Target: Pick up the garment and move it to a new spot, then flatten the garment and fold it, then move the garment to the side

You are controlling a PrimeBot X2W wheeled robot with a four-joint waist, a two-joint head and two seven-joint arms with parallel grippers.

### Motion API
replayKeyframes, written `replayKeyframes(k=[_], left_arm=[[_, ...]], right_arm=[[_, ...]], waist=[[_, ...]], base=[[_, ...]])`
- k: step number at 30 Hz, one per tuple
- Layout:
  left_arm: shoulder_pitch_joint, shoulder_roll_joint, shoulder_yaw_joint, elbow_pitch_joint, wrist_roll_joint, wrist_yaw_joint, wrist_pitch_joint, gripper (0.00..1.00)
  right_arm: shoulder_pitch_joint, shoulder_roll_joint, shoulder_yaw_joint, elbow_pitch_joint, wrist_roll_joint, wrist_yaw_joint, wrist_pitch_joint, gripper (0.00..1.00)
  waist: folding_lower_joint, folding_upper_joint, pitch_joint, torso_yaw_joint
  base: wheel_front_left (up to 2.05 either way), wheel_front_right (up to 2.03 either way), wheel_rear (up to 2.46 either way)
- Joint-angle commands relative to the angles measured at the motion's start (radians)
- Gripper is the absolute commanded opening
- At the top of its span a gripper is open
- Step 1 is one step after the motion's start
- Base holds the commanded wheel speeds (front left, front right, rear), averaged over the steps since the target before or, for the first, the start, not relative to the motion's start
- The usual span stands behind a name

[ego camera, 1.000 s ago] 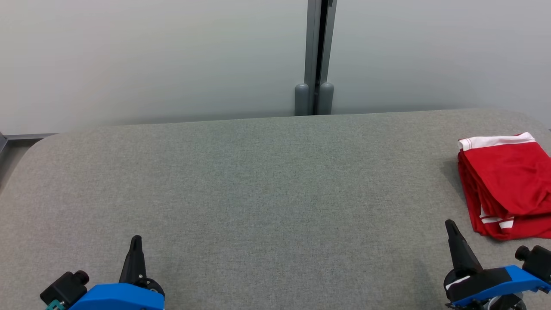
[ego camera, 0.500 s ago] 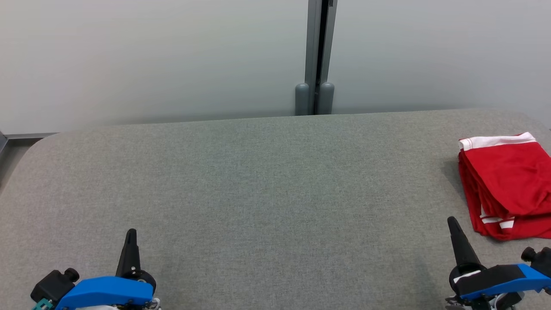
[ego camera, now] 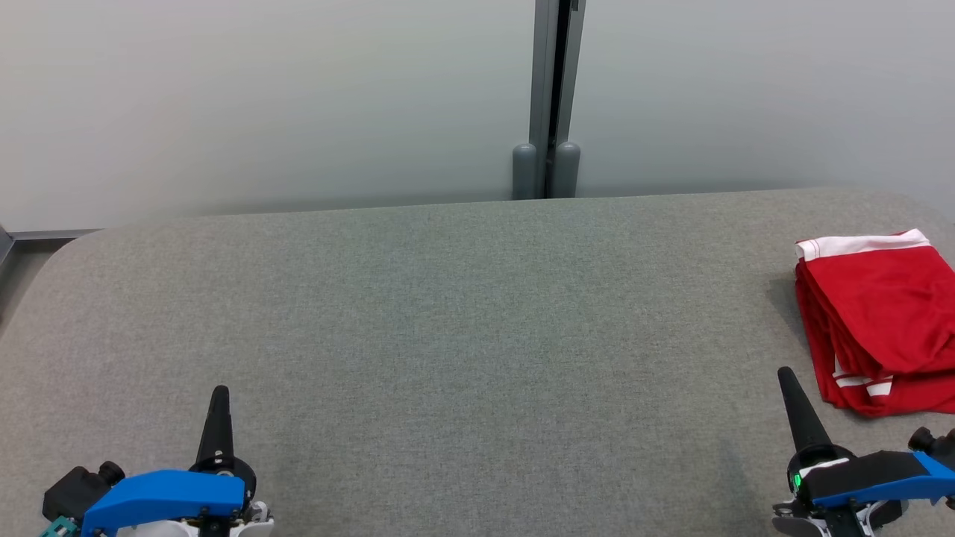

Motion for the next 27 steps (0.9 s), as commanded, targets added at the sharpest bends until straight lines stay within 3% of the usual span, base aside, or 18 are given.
replayKeyframes(k=[1,27], left_arm=[[-0.027,0.002,0.005,-0.015,-0.022,-0.006,0.008,0.00],[-0.044,-0.005,0.037,-0.042,-0.242,-0.009,0.069,0.00]], right_arm=[[-0.025,0.000,-0.006,-0.010,0.025,0.000,0.005,0.00],[-0.042,0.014,-0.025,-0.008,0.256,0.000,0.044,0.00]], waist=[[-0.0001,0.0000,0.000,0.000],[-0.0001,0.0000,0.002,0.002]], base=[[0.00,0.00,0.00],[0.00,0.00,0.00]])
